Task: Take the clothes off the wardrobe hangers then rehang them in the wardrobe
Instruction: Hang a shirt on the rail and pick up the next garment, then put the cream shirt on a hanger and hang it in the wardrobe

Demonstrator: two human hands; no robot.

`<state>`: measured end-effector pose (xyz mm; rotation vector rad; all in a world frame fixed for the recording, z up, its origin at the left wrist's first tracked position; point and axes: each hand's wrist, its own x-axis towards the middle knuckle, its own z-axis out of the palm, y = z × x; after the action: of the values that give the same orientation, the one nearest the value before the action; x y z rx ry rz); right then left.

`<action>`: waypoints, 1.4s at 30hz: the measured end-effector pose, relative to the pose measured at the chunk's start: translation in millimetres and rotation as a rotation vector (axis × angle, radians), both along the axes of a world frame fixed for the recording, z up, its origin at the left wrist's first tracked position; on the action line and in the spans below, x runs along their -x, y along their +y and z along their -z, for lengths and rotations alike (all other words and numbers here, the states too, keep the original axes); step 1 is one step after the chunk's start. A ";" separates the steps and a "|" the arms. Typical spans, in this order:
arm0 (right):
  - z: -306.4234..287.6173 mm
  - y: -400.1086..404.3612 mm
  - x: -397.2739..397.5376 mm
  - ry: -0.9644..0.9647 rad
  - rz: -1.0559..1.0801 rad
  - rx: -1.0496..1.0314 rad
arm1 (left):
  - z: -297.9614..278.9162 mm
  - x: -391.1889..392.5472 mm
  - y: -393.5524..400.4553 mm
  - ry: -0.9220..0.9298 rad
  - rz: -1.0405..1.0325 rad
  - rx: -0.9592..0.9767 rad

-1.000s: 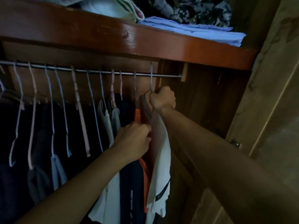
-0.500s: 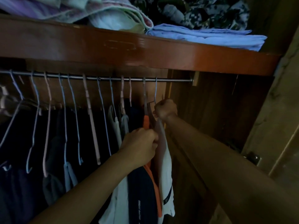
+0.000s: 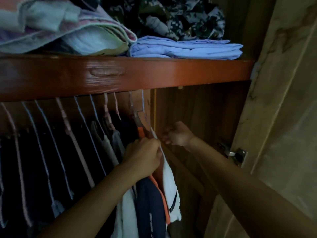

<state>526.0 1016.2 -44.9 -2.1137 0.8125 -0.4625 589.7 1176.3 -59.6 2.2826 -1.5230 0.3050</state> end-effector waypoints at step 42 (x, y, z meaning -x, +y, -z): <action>31.7 313.4 600.8 0.659 0.899 0.161 | 33.2 480.1 43.0 -0.169 1.340 -0.344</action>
<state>-74.8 1329.6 -76.6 -1.9487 2.1908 -0.2655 109.6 1219.4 -92.8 0.9493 -2.9028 -0.1722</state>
